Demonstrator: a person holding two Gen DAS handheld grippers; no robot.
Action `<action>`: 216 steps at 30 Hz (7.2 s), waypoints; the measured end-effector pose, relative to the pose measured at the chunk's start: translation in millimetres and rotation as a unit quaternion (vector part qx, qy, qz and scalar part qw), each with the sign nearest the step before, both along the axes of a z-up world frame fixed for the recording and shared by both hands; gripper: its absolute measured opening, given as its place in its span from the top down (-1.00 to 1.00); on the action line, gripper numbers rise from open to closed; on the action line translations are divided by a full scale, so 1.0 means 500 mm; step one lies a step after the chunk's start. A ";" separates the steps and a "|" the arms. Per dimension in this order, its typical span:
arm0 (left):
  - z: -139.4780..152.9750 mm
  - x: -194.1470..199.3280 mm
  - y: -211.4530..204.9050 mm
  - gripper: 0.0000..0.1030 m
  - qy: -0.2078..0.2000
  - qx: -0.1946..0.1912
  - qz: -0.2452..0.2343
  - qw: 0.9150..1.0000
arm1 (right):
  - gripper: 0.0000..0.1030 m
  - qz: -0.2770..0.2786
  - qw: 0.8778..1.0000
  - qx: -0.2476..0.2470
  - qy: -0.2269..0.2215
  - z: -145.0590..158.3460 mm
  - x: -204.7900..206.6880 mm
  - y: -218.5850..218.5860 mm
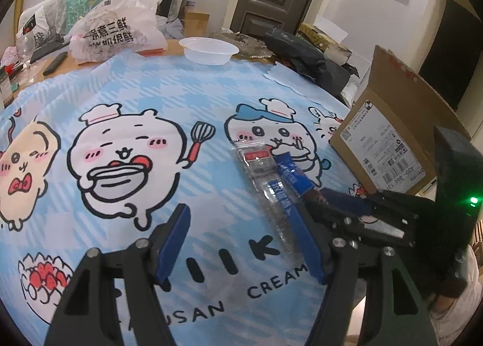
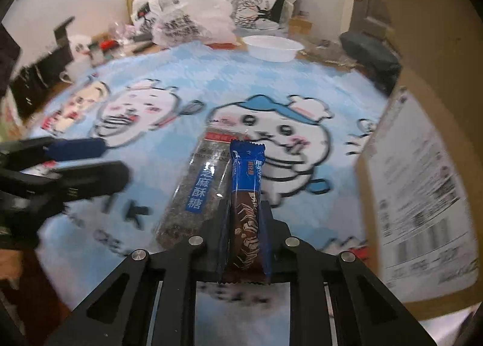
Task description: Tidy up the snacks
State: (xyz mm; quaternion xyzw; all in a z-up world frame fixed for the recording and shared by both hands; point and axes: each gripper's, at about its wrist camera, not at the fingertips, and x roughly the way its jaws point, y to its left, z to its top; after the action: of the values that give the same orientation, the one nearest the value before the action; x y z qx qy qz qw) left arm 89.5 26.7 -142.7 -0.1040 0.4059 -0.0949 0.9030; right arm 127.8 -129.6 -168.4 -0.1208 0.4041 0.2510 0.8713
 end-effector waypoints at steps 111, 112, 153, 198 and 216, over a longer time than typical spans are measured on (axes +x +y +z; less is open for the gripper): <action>0.352 0.089 -0.485 0.29 -0.102 0.104 -0.143 0.979 | 0.74 -0.076 0.984 0.046 -0.154 0.318 -0.019 -0.411; 0.342 0.102 -0.493 0.29 -0.092 0.110 -0.144 0.979 | 0.74 -0.075 0.986 0.048 -0.144 0.308 -0.007 -0.419; 0.406 -0.122 -0.268 -0.98 -0.229 0.129 0.039 0.964 | -0.11 -0.039 0.971 0.113 -0.208 0.382 -0.091 -0.335; 0.294 -0.141 -0.180 -0.99 -0.200 0.127 0.131 0.963 | -1.00 -0.022 0.951 0.191 -0.241 0.314 -0.156 -0.314; 0.297 -0.141 -0.181 -0.99 -0.201 0.126 0.131 0.963 | -1.00 -0.020 0.951 0.187 -0.245 0.314 -0.172 -0.305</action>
State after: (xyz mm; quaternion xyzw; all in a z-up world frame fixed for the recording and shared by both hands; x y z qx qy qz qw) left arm 18.9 -63.7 5.9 -0.0203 0.2075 0.0567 0.9764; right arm 41.9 -282.3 -11.4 -0.0055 0.1265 0.2677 0.9552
